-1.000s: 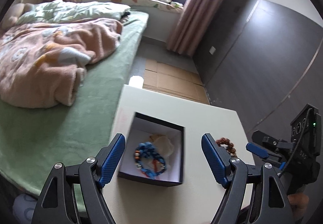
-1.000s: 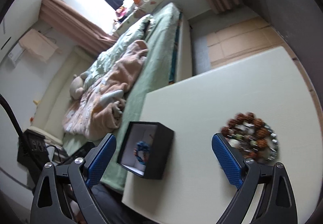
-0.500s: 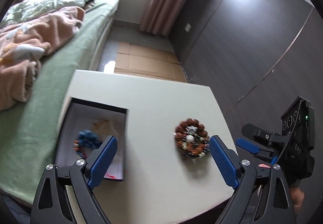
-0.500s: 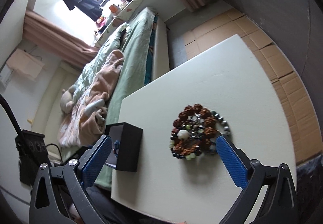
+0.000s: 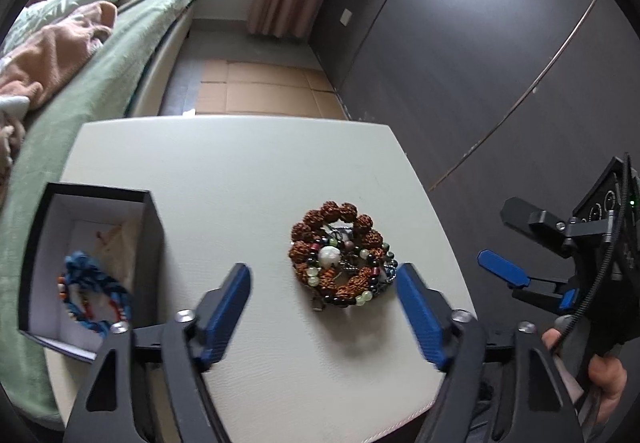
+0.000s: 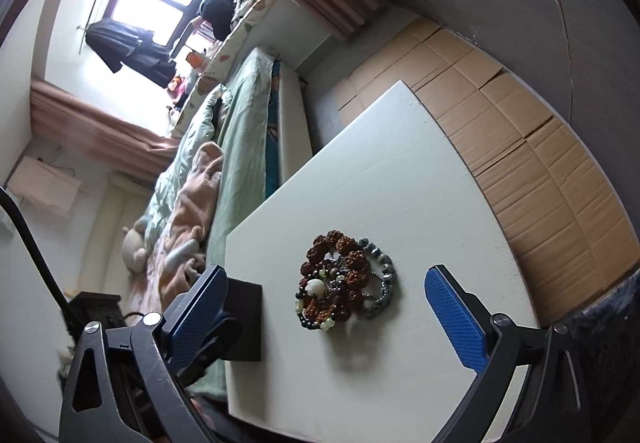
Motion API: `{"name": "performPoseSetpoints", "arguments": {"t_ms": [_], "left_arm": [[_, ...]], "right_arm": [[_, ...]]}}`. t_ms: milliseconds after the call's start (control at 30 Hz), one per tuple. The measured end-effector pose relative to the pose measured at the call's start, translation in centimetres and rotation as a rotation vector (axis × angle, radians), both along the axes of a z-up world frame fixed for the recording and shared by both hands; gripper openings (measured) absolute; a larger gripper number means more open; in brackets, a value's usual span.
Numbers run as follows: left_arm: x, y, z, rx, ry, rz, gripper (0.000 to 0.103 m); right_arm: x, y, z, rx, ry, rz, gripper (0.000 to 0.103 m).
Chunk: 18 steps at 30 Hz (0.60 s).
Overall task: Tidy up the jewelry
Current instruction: 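Grasp the brown bead bracelet with the right tool while the left tool grasps the green bead bracelet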
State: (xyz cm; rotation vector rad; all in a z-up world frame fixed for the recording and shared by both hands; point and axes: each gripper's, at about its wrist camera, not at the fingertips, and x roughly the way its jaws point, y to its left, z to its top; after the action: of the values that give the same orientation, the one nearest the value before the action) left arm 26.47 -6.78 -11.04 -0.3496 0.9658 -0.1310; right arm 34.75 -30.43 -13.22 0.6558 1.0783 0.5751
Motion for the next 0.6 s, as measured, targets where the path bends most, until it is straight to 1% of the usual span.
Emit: {"name": "performPoseSetpoints", "arguments": {"t_ms": [100,200,267,367,433,500,533,600], "left_arm": [[0.6,-0.3,-0.9,-0.013,0.026,-0.001,0.063],[1.2,-0.5,-2.1,-0.029,0.060,0.006,0.056],[1.5,-0.6,-2.7,-0.037,0.076,0.011,0.054],[1.8,-0.8,-3.7,-0.044,0.095,0.017,0.046],[1.9,-0.7,-4.3,-0.044,0.110,0.026,0.033],[2.1,-0.7,-4.8,-0.048,0.118,0.038,0.030],[2.2,-0.6,-4.9,-0.055,0.118,0.037,0.021],[2.1,-0.6,-5.0,-0.054,0.112,0.030,0.012]], "right_arm": [[0.0,-0.1,-0.3,0.020,0.020,-0.004,0.097],[0.1,-0.1,-0.7,0.019,0.049,-0.012,0.090],[0.1,-0.1,-1.3,0.023,0.083,-0.029,0.085],[0.2,-0.1,-1.9,0.032,0.119,-0.040,0.083],[0.2,0.1,-1.7,0.024,0.113,-0.045,0.083],[0.1,0.4,-1.3,0.013,0.093,-0.044,0.083],[0.1,0.6,-1.1,0.011,0.088,-0.042,0.083],[0.2,0.9,-1.2,0.015,0.095,-0.038,0.081]]}}
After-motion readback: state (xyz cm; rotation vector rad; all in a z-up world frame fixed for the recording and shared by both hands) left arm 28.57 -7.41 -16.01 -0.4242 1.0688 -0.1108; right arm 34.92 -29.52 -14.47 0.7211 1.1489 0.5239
